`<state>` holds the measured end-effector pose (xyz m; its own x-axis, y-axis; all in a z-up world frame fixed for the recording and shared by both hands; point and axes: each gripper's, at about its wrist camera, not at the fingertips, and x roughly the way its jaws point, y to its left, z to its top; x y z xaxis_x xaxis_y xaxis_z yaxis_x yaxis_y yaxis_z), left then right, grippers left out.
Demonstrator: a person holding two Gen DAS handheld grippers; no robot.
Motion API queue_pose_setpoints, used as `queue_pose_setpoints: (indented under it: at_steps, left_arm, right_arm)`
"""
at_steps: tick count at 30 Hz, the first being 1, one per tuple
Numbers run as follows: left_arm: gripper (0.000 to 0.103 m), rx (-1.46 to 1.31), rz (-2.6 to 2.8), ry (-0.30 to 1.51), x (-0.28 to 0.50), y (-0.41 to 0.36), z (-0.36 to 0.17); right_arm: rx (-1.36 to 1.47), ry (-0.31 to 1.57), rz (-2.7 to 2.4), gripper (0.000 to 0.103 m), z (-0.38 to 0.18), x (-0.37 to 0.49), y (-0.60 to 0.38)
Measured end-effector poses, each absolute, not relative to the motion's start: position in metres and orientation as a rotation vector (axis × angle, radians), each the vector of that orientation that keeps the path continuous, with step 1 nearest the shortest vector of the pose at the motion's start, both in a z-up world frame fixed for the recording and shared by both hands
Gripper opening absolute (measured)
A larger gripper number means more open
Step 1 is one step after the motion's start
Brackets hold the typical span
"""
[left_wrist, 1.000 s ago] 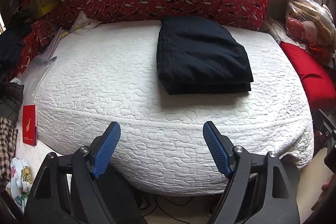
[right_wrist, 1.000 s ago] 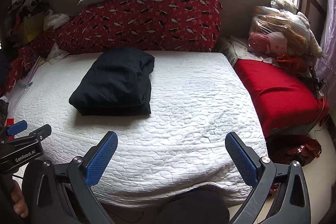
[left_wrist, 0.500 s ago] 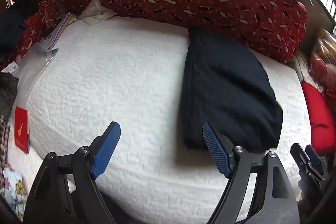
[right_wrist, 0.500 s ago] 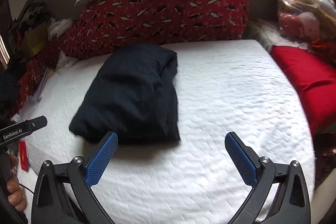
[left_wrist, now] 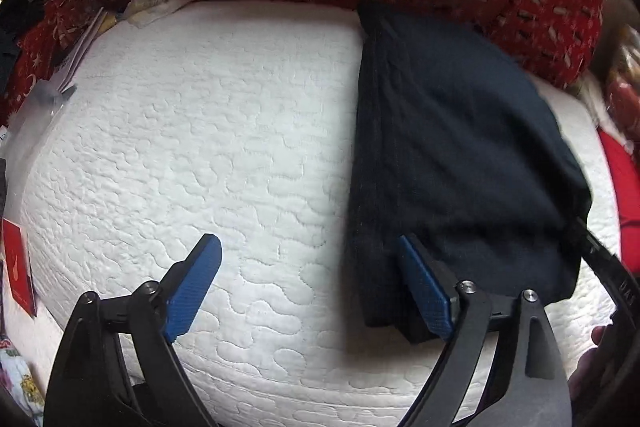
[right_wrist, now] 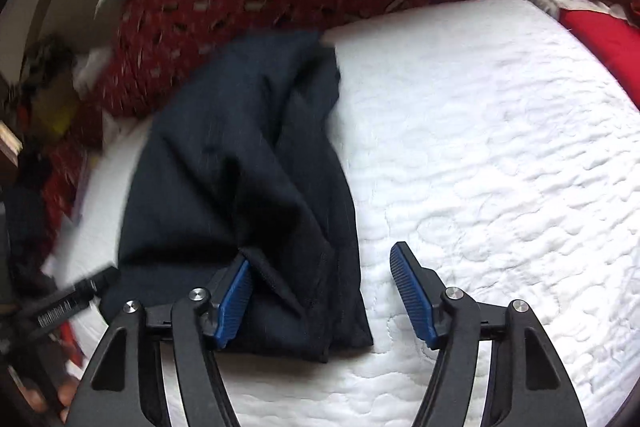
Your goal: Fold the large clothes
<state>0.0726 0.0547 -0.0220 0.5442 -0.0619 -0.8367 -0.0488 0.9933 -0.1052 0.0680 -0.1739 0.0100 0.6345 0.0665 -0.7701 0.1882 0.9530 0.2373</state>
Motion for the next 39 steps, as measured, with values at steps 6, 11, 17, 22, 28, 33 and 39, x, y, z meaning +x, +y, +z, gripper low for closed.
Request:
queue_pose_setpoints:
  at_steps: [6, 11, 17, 22, 28, 33, 39]
  left_arm:
    - [0.090, -0.132, 0.004, 1.023, 0.087, 0.045, -0.030]
    - [0.090, -0.112, -0.018, 1.023, 0.082, 0.046, -0.035]
    - [0.090, -0.121, -0.057, 1.004, 0.059, 0.043, -0.016]
    - [0.090, -0.052, -0.098, 0.982, 0.017, 0.013, -0.009]
    - [0.090, 0.030, -0.119, 0.956, -0.029, 0.003, -0.009]
    - [0.090, 0.063, -0.130, 0.916, -0.059, 0.005, -0.003]
    - [0.090, 0.063, -0.157, 0.875, -0.080, -0.002, 0.011]
  right_arm:
    - [0.186, 0.745, 0.030, 0.046, 0.044, 0.089, -0.142]
    - [0.220, 0.851, -0.112, 0.056, 0.001, 0.112, -0.177]
    - [0.366, 0.888, -0.253, 0.054, 0.015, 0.073, -0.232]
    - [0.210, 0.909, -0.177, 0.085, 0.053, 0.018, -0.195]
    - [-0.029, 0.905, -0.177, 0.092, 0.071, -0.048, -0.146]
    - [-0.064, 0.854, -0.207, 0.102, 0.083, -0.077, -0.146]
    - [-0.058, 0.799, -0.217, 0.102, 0.099, -0.101, -0.141]
